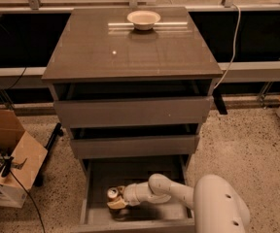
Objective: Pick orange can from bottom drawer and place on counter
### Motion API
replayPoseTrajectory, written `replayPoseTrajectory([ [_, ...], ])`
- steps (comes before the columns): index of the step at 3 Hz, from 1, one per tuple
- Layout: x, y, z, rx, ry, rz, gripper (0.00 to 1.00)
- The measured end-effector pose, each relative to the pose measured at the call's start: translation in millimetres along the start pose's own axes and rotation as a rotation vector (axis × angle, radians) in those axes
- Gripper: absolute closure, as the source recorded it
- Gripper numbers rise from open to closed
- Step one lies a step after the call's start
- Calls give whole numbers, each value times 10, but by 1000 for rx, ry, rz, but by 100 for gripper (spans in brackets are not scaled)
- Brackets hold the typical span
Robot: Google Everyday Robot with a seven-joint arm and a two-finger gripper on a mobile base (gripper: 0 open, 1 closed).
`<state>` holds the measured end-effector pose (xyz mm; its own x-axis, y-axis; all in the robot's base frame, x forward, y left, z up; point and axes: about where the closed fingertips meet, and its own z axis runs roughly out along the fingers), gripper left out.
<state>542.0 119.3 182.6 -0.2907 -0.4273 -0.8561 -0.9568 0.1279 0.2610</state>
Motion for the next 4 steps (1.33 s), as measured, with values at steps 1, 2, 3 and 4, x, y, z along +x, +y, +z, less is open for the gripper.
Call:
replayPoseTrajectory([
  [1, -267, 50, -319, 27, -42, -3, 100],
  [2, -614, 241, -1135, 91, -79, 19, 100],
  [3, -969, 538, -1884, 150, -74, 22, 100],
  [4, -1496, 957, -2568, 171, -82, 7, 100],
])
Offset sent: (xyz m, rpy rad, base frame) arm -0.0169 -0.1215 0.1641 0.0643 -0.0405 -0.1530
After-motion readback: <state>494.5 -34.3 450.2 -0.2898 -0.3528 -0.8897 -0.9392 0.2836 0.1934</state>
